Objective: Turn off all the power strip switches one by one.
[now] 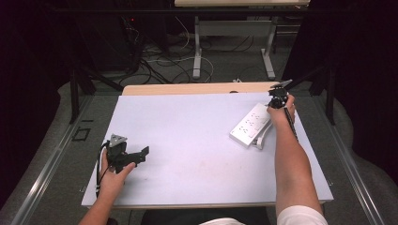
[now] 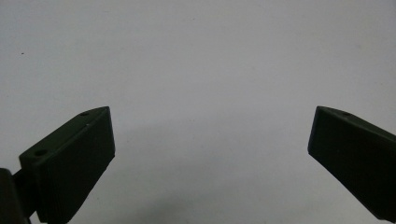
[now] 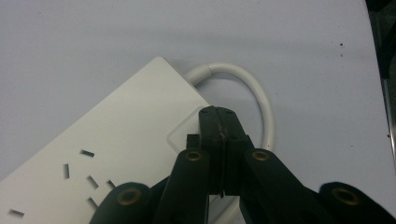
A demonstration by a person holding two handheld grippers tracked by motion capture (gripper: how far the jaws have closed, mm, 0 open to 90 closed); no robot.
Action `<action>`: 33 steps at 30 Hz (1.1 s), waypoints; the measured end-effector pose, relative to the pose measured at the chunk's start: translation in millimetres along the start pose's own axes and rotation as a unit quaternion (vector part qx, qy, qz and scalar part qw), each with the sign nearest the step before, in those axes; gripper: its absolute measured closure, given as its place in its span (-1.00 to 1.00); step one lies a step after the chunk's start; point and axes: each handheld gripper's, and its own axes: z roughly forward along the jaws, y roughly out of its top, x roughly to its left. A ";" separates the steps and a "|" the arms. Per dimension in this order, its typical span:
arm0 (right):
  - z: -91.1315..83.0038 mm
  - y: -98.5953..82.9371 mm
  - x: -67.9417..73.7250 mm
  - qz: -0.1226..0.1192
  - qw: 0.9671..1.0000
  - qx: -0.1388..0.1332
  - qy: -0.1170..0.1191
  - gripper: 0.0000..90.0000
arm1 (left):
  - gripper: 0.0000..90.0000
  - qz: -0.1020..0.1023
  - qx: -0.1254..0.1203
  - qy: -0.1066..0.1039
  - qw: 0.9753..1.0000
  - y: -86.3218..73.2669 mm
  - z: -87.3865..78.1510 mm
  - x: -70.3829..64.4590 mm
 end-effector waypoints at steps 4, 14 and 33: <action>0.0 -0.5 -0.4 0.000 1.000 0.001 0.001 1.00 | -0.99 0.001 0.000 0.000 1.000 -0.1 -0.1 -0.6; 0.5 -0.8 2.3 -0.006 1.000 -0.001 0.000 1.00 | -0.99 -0.002 0.000 0.001 1.000 -0.5 0.2 0.1; 3.1 -3.5 4.1 -0.002 1.000 -0.003 0.004 1.00 | -0.99 -0.003 0.000 0.003 1.000 -1.5 -2.3 1.7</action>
